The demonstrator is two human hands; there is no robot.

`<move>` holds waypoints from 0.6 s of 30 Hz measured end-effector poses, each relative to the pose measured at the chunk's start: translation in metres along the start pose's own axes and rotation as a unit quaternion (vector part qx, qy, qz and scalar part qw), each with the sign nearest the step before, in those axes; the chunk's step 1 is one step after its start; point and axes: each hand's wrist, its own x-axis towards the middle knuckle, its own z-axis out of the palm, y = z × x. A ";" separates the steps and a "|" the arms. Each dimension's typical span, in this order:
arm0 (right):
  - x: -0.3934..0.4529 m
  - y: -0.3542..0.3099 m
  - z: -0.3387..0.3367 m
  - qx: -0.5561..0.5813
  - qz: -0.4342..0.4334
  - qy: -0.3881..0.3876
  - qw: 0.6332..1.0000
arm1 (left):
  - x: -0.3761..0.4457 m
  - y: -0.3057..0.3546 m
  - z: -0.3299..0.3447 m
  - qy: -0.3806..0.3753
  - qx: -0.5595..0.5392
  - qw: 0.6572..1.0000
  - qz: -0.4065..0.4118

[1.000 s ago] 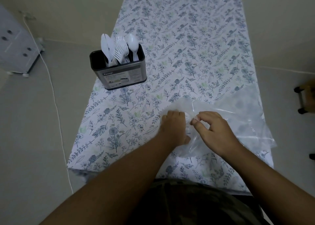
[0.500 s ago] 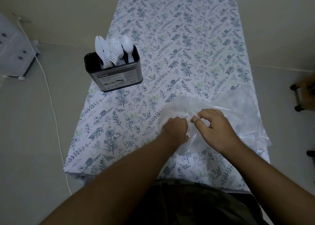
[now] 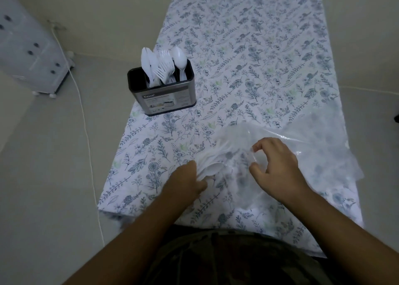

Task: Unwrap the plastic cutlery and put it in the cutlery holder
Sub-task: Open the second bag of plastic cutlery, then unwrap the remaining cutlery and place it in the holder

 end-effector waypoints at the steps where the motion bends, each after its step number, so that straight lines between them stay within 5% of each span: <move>1: 0.001 -0.002 0.005 -0.015 -0.002 -0.013 1.000 | -0.006 -0.011 0.002 0.010 -0.027 0.999 -0.021; 5: 0.004 -0.003 0.025 -0.070 0.031 -0.099 0.992 | -0.023 -0.033 0.005 0.080 -0.159 0.975 -0.130; 9: 0.006 0.007 0.034 -0.092 0.030 -0.131 0.987 | -0.020 -0.033 -0.003 0.134 -0.179 0.959 -0.172; 18: -0.011 0.030 0.018 -0.133 -0.165 -0.260 0.942 | 0.010 -0.012 -0.006 0.114 -0.123 0.974 -0.155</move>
